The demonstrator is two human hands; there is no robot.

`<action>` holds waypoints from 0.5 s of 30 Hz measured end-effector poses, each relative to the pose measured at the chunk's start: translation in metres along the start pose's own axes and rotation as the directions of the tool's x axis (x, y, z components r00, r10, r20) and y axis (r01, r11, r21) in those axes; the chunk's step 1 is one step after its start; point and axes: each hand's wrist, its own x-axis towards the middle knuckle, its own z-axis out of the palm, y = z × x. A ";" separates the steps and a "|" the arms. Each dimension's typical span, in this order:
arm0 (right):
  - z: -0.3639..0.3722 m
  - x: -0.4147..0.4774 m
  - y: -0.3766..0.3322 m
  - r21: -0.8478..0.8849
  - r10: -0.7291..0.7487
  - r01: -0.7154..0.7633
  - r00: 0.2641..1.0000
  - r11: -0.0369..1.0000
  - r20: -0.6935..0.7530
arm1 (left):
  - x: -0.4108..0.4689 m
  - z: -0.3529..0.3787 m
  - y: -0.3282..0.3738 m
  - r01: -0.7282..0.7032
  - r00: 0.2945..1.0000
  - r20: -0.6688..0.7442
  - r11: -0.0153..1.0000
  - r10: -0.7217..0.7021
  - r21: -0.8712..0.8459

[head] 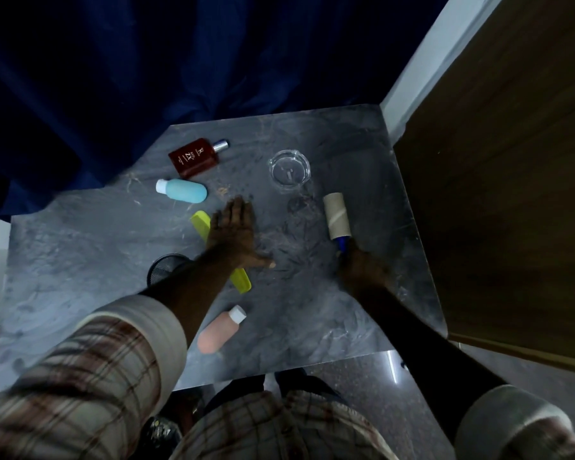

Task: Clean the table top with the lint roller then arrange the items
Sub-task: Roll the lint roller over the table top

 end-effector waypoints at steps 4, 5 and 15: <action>0.013 -0.014 -0.031 -0.166 -0.150 0.123 0.976 0.978 -0.161 | -0.001 0.000 0.000 0.005 1.000 -0.005 1.000 -0.005 0.001; 0.017 -0.018 -0.037 -0.199 -0.190 0.153 0.964 0.968 -0.184 | -0.002 0.000 0.000 0.006 1.000 -0.005 1.000 -0.006 0.000; 0.028 -0.034 -0.078 -0.145 -0.299 0.299 0.954 0.943 0.024 | -0.006 -0.007 0.003 0.011 1.000 0.025 1.000 -0.011 0.007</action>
